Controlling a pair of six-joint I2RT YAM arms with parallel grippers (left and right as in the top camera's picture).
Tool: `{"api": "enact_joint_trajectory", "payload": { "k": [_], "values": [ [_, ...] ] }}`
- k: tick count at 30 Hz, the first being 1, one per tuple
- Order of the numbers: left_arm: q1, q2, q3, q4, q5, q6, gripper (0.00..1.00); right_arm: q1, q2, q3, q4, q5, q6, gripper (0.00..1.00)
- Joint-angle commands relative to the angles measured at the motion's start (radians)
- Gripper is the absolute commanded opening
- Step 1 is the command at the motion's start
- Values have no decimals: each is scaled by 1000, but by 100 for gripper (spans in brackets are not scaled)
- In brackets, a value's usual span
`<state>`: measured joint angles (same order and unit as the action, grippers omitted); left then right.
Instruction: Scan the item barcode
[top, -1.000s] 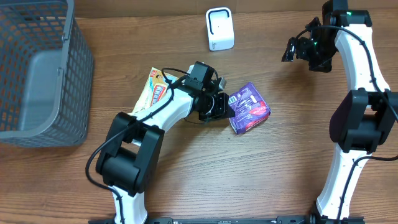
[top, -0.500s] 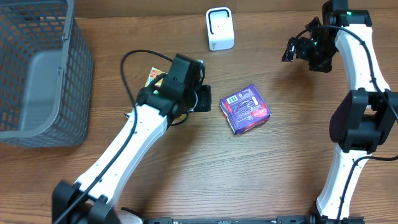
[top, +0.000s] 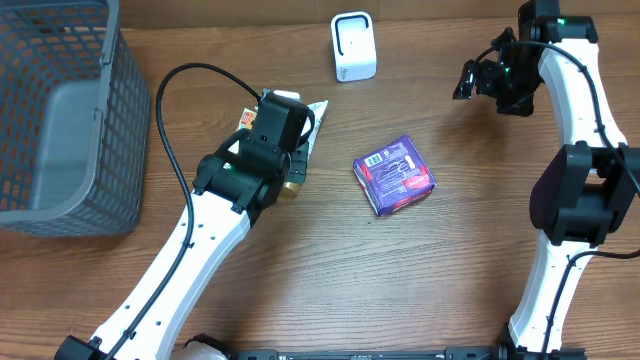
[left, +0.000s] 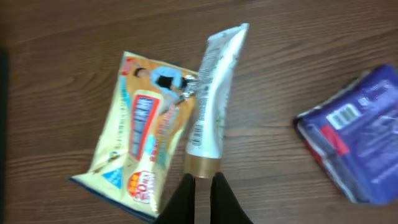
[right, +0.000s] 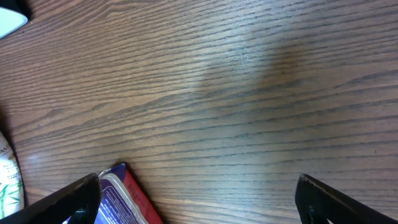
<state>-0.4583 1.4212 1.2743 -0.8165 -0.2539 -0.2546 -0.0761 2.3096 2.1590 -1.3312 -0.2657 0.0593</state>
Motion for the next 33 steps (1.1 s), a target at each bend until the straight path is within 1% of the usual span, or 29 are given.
{"api": "enact_joint_trajectory", "payload": {
  "k": [1,2,3,4,5,7,13,19,24,29,33],
  "values": [
    [0,23,5,17,234,-69,36,3,-36,22,3,-12,-1,100],
    [0,39,5,25,290,-89,62,3,-35,22,3,-12,-1,100],
    [0,54,5,29,328,-102,92,4,-36,22,3,-12,-1,100],
    [0,72,5,31,365,-114,100,3,-36,22,3,-12,-1,100],
    [0,110,5,31,439,-138,100,3,-35,22,3,-12,-1,100],
    [0,156,5,33,537,-155,100,4,-36,22,3,-13,-1,100],
    [0,275,5,79,752,-154,100,3,-36,22,3,-13,-1,100],
    [0,364,5,93,830,-153,100,4,-36,22,4,-13,0,100],
    [0,397,5,88,848,-153,100,4,-35,22,18,-19,0,100],
    [-1,398,5,88,857,-153,100,4,-36,22,-97,-251,-6,100],
    [-1,398,5,88,857,-153,100,4,-36,22,-178,-267,-14,100]
  ]
}}
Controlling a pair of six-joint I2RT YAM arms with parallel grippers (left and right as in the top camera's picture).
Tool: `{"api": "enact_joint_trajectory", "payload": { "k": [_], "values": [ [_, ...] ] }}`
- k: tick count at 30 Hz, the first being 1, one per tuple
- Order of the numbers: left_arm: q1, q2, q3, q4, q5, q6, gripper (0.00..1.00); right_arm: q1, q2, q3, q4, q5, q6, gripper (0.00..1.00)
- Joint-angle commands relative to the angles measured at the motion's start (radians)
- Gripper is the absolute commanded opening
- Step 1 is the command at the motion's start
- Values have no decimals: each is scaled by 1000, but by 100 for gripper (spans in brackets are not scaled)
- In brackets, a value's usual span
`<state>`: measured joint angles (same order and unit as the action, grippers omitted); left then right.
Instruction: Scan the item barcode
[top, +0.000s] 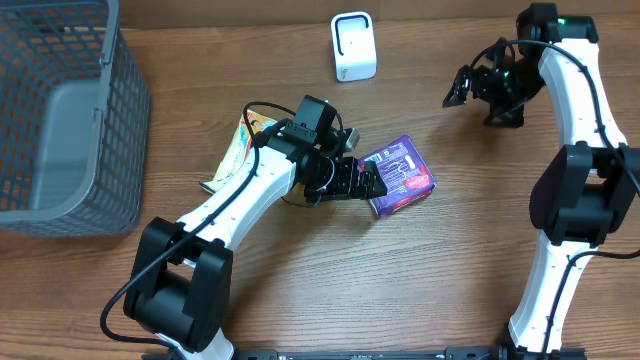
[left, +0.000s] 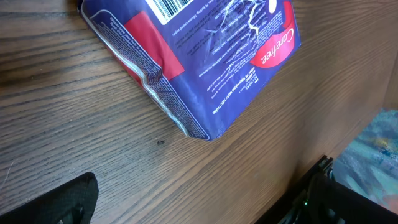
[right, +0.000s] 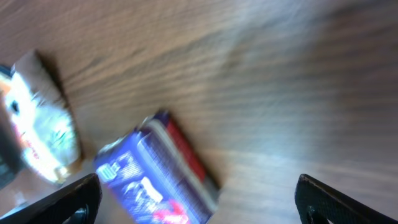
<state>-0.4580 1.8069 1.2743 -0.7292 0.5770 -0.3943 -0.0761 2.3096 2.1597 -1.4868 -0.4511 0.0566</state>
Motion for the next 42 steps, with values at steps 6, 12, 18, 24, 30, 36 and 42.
{"api": "enact_joint_trajectory", "payload": {
  "k": [6,12,18,24,30,36,42],
  "values": [
    [-1,13,5,6,-6,-15,100,5,-35,1,-179,-22,-197,100],
    [0,13,5,5,-101,-98,100,20,-35,-111,-173,-52,-204,100],
    [0,13,5,0,-116,-115,100,76,-35,-275,-48,-84,-233,79],
    [0,13,5,-8,-116,-114,100,128,-35,-393,77,-117,-234,67],
    [0,13,5,-8,-117,-114,100,138,-35,-422,111,-117,-233,39],
    [0,13,5,-8,-117,-114,100,117,-38,-356,56,-116,-195,4],
    [0,13,5,-7,-117,-107,100,105,-58,-158,-107,59,-73,4]
  ]
}}
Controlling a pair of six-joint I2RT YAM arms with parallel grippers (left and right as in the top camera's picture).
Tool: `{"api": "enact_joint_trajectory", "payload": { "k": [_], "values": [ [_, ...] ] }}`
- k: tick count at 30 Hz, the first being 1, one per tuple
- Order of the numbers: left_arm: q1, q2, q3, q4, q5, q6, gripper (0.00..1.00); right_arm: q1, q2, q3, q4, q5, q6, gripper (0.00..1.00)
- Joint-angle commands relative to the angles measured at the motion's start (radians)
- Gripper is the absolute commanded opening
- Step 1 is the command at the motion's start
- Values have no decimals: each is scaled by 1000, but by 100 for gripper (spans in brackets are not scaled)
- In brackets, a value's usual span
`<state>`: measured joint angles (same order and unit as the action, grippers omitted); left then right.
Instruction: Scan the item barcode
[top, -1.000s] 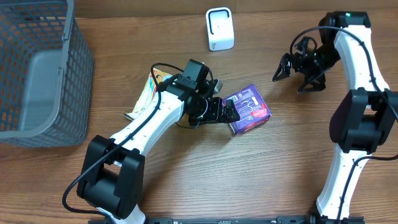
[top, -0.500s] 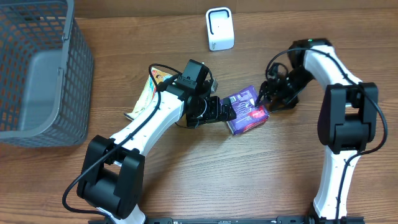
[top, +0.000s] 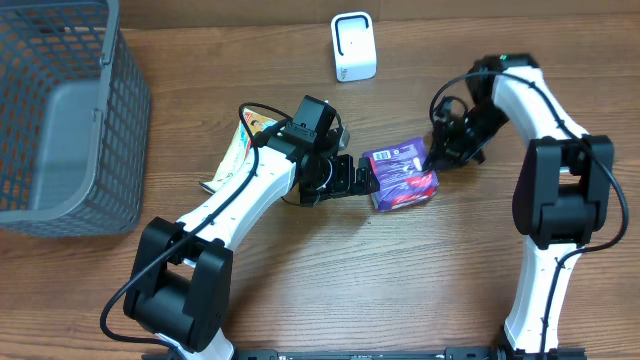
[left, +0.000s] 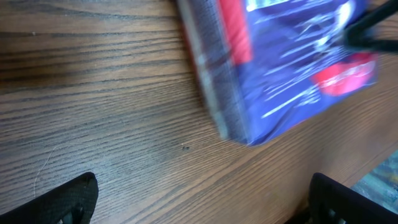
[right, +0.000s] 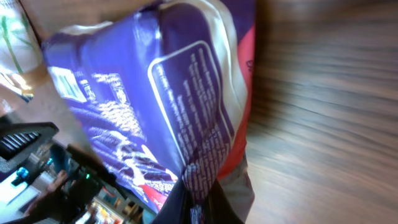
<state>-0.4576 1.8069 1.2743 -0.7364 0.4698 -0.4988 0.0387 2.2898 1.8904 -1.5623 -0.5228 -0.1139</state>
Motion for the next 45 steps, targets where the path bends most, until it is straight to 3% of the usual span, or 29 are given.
{"api": "enact_joint_trajectory", "payload": {
  "k": [1,7,13,23,34,37,44,45],
  "values": [
    [0,13,5,1,-13,-3,100,-6,-45,149,-57,204,152,4],
    [0,13,5,6,-56,-3,100,68,-103,272,-132,715,562,4],
    [0,13,5,0,-59,-3,100,151,-111,272,-132,1032,722,4],
    [0,13,5,6,-63,-3,100,209,-111,194,-129,1170,840,4],
    [0,13,5,8,-63,-2,100,342,-104,130,-80,1058,843,4],
    [1,13,5,3,-63,-3,100,393,-101,130,-63,1009,837,17],
    [34,13,5,-42,-62,-2,100,478,-101,130,25,824,777,28],
    [43,13,5,-51,-62,-2,100,485,-101,130,42,786,753,33]
  ]
}}
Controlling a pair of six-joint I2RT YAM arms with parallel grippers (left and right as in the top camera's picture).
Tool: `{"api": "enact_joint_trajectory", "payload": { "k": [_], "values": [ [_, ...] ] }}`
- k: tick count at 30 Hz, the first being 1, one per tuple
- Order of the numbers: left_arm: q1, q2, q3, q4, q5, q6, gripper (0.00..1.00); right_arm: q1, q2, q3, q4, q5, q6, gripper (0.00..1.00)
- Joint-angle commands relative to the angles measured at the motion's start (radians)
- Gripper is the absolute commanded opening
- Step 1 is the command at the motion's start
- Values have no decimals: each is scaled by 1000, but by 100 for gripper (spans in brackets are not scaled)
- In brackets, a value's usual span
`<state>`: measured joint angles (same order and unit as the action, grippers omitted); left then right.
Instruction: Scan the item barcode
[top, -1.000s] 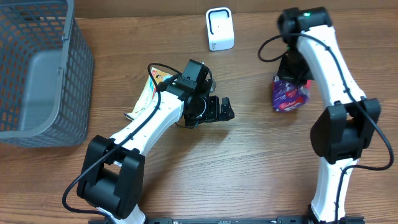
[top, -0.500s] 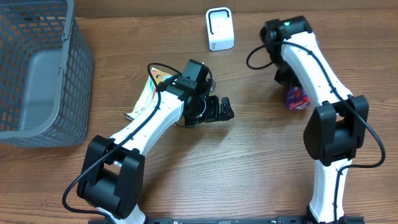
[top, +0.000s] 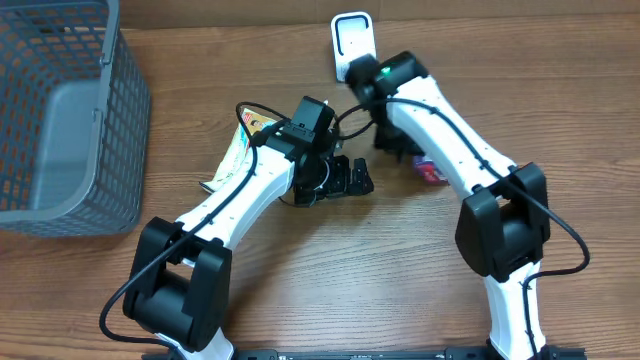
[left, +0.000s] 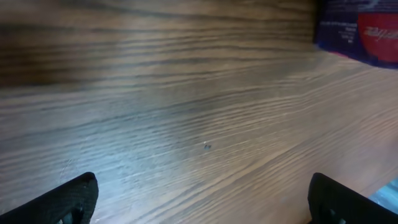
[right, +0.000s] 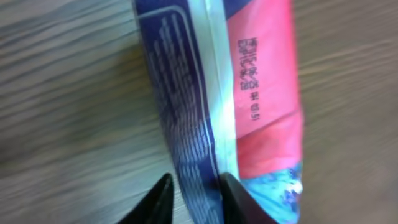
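The purple and red package (right: 211, 93) is pinched along its sealed edge by my right gripper (right: 198, 194), which is shut on it. From overhead only a corner of the package (top: 432, 171) shows under the right arm, in front of the white scanner (top: 353, 42). My right gripper (top: 413, 157) points down at it. My left gripper (top: 357, 181) stands open just left of the package, nothing between its fingers (left: 69, 200). A corner of the package (left: 364, 34) shows at the top right of the left wrist view. Its barcode is hidden.
A yellow snack bag (top: 238, 143) lies under the left arm, left of the package. A grey wire basket (top: 62, 110) stands at the far left. The right arm arches across the table's middle, with its elbow close to the scanner.
The right arm has swung over, its upper part now near the scanner, still shut on the package. The package sits a little further right. The left gripper stays open where it was.
First my left gripper was shut above a tube beside the snack bag, and the right was open at the back right. Then the left stood open beside the package. Then the right was shut on the package's edge, and now holds it turned.
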<state>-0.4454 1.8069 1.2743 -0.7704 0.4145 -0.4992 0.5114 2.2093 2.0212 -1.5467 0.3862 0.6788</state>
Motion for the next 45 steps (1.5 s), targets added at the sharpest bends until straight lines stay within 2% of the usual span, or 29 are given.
{"api": "enact_joint_trajectory", "payload": {
  "k": [1,3,6,8,13,20,23,28,32,38,43,45],
  "values": [
    [50,12,5,-38,-6,-2,100,17,-20,1,56,-202,-96,40],
    [72,12,5,-63,-6,-2,100,16,-21,8,78,-280,-144,48],
    [101,12,5,-91,-6,24,100,-14,-21,50,61,-357,-199,76],
    [113,12,5,-105,-6,27,100,-46,-21,91,37,-391,-235,100],
    [116,13,5,-119,-7,27,100,-178,-21,181,-37,-415,-319,100],
    [111,13,5,-105,-50,27,100,-394,-21,183,-65,-416,-422,100],
    [111,13,5,-80,-83,27,100,-456,-21,171,-45,-460,-472,89],
    [111,13,5,-63,-82,27,100,-499,-21,83,26,-679,-662,82],
    [111,13,5,-63,-82,27,100,-498,-21,-20,110,-728,-672,82],
    [111,13,5,-63,-83,27,100,-473,-21,-212,287,-796,-710,78],
    [111,13,5,-63,-83,27,100,-472,-21,-277,318,-800,-710,54],
    [111,13,5,-63,-83,27,100,-472,-21,-282,309,-811,-710,48]
  ]
}}
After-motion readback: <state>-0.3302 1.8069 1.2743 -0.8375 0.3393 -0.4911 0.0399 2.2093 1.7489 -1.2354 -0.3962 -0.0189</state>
